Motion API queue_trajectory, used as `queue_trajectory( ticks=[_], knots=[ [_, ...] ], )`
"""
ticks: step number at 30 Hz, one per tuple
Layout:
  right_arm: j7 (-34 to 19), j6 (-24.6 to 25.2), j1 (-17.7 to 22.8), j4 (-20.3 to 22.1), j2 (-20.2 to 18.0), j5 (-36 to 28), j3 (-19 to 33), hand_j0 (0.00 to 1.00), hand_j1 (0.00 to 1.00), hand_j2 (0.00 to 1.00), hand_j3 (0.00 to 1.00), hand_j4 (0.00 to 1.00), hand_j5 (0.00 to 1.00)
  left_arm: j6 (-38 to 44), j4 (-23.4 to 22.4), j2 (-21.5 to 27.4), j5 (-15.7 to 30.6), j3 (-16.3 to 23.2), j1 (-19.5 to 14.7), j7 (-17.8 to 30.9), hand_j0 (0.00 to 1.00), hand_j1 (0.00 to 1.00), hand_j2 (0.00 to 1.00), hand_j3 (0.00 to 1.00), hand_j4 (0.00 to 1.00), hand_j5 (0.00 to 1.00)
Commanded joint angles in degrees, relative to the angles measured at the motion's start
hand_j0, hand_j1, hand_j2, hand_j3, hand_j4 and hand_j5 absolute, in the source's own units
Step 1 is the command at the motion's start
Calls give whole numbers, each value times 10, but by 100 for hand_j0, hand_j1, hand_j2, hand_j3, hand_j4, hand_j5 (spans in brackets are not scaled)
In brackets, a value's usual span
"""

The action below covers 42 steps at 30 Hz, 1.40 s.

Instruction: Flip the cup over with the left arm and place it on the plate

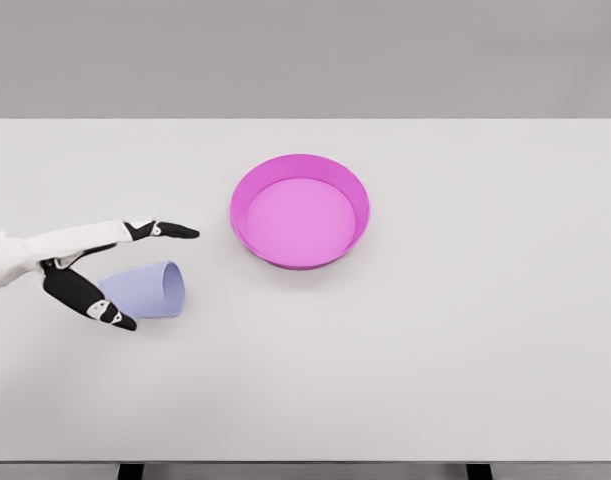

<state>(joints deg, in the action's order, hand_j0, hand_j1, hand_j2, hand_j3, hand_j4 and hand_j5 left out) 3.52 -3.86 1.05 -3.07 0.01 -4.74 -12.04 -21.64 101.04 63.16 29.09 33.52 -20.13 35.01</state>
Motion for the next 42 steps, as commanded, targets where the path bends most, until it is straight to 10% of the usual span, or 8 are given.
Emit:
queue_trajectory(
  ticks=[1, 9, 15, 42],
  knots=[
    [0, 0, 0, 0, 0, 0, 0, 100, 100, 100, 100, 100, 100, 4, -1, -4, -21, -8, 2, 0, 100, 100, 100, 100, 100, 100],
    [0, 0, 0, 0, 0, 0, 0, 100, 100, 100, 100, 100, 100, 38, -1, -23, -48, -64, 37, 0, 100, 100, 100, 100, 100, 100],
    [0, 0, 0, 0, 0, 0, 0, 100, 100, 100, 100, 100, 100, 39, -1, -24, -156, -88, 54, 0, 100, 100, 100, 100, 100, 100],
    [0, 0, -1, 0, 0, 0, 0, 100, 100, 100, 100, 100, 100, 97, -1, -74, -185, -97, 77, 0, 100, 100, 100, 100, 100, 100]
  ],
)
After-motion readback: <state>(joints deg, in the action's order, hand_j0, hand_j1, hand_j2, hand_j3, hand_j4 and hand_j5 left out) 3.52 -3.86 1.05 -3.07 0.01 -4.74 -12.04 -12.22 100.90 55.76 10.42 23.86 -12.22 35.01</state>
